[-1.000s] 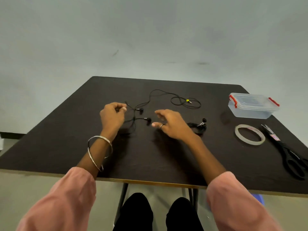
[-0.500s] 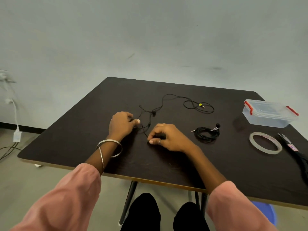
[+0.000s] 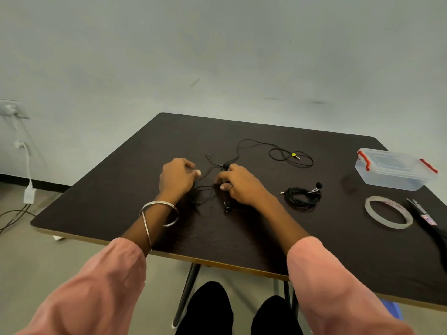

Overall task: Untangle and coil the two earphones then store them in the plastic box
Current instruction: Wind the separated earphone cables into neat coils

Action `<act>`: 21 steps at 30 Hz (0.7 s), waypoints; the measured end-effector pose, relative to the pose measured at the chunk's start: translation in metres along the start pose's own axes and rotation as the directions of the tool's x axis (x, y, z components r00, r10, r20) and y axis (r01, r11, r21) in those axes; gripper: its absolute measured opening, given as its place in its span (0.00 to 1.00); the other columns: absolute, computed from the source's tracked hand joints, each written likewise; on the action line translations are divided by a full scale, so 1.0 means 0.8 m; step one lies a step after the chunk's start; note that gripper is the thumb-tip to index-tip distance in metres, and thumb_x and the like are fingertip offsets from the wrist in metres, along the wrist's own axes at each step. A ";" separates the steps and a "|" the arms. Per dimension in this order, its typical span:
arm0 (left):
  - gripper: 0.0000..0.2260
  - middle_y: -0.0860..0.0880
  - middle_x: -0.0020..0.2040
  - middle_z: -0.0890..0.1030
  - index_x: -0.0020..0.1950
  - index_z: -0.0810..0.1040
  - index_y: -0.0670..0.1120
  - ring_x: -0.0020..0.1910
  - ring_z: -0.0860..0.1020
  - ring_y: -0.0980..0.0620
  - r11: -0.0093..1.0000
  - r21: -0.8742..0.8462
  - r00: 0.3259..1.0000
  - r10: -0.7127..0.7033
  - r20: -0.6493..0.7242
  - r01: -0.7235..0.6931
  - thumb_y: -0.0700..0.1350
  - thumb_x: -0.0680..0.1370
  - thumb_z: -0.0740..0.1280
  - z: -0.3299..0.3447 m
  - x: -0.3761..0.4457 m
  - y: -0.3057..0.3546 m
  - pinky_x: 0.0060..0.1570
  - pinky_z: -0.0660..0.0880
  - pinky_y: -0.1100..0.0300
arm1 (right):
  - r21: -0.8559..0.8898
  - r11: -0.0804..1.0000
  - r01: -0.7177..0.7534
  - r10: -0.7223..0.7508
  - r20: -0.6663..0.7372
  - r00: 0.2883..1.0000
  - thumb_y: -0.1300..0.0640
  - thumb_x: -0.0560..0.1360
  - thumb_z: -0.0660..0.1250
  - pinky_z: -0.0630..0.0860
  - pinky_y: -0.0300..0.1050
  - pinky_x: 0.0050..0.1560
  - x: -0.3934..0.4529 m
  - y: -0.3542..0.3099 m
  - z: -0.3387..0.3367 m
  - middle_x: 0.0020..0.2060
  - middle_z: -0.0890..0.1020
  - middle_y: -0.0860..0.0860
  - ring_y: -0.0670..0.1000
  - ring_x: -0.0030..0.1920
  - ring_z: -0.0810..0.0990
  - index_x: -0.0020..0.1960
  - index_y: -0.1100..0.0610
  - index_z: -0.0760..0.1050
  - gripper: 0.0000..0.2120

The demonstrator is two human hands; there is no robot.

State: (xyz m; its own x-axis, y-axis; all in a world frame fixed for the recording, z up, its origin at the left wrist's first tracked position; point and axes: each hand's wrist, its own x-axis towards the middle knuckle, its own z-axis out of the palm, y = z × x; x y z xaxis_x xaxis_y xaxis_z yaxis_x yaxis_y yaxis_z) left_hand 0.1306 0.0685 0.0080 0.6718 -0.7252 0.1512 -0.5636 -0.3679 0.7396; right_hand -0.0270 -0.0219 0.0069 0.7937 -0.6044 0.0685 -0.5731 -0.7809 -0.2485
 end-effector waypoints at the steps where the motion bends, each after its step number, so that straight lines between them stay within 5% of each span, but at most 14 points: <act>1: 0.10 0.46 0.46 0.84 0.53 0.82 0.46 0.49 0.80 0.49 1.000 0.004 0.999 0.020 -0.035 -0.020 0.47 0.74 0.72 -0.004 -0.001 0.001 0.54 0.75 0.55 | 0.018 1.000 -0.021 0.022 -0.010 1.000 0.57 0.78 0.64 0.75 0.51 0.52 0.003 -0.001 0.000 0.52 0.75 0.55 0.56 0.55 0.74 0.58 0.52 0.77 0.09; 8: 0.06 0.47 0.48 0.84 0.50 0.84 0.44 0.43 0.77 0.54 0.943 -0.043 0.934 0.321 -0.156 -0.331 0.40 0.78 0.67 -0.042 0.006 0.035 0.48 0.74 0.61 | 0.218 0.973 0.074 -0.034 -0.179 0.983 0.74 0.73 0.61 0.70 0.26 0.39 -0.024 0.015 -0.051 0.42 0.84 0.54 0.47 0.40 0.80 0.49 0.60 0.82 0.15; 12: 0.08 0.46 0.52 0.82 0.55 0.82 0.46 0.50 0.78 0.50 0.846 -0.077 0.845 0.513 -0.150 -0.528 0.41 0.77 0.67 -0.051 0.011 0.072 0.53 0.73 0.59 | 0.369 0.917 0.153 -0.022 -0.335 0.942 0.71 0.72 0.62 0.71 0.28 0.40 -0.037 0.007 -0.102 0.42 0.83 0.49 0.39 0.38 0.79 0.48 0.60 0.83 0.13; 16: 0.15 0.50 0.63 0.77 0.66 0.76 0.50 0.62 0.72 0.54 0.729 -0.095 0.720 0.684 0.115 -0.678 0.45 0.78 0.67 -0.053 0.017 0.103 0.59 0.67 0.64 | 0.555 0.814 0.174 0.043 -0.355 0.934 0.63 0.73 0.71 0.78 0.35 0.46 -0.038 -0.015 -0.134 0.44 0.84 0.53 0.46 0.44 0.83 0.48 0.59 0.80 0.05; 18: 0.12 0.53 0.57 0.80 0.61 0.79 0.49 0.59 0.75 0.56 0.753 -0.201 0.741 0.655 0.147 -0.626 0.45 0.78 0.67 -0.052 0.019 0.115 0.58 0.68 0.67 | 0.628 0.750 0.205 0.062 -0.376 0.925 0.69 0.72 0.70 0.81 0.41 0.45 -0.036 -0.021 -0.147 0.42 0.83 0.57 0.51 0.42 0.84 0.47 0.61 0.79 0.06; 21: 0.05 0.53 0.42 0.84 0.50 0.82 0.48 0.49 0.81 0.56 0.745 -0.282 0.767 0.640 0.044 -0.605 0.44 0.79 0.66 -0.056 0.025 0.124 0.57 0.75 0.54 | 0.690 0.667 0.282 0.037 -0.408 0.912 0.72 0.73 0.68 0.82 0.48 0.42 -0.032 -0.021 -0.165 0.43 0.81 0.61 0.56 0.40 0.83 0.50 0.64 0.76 0.08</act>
State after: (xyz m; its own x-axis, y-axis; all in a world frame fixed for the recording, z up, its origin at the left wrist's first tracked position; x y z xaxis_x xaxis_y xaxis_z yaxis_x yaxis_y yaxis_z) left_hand 0.1095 0.0438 0.1140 0.1334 -0.8174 0.5605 -0.6909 0.3288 0.6439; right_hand -0.0643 -0.0140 0.1366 0.6195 -0.6445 0.4480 -0.0179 -0.5822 -0.8129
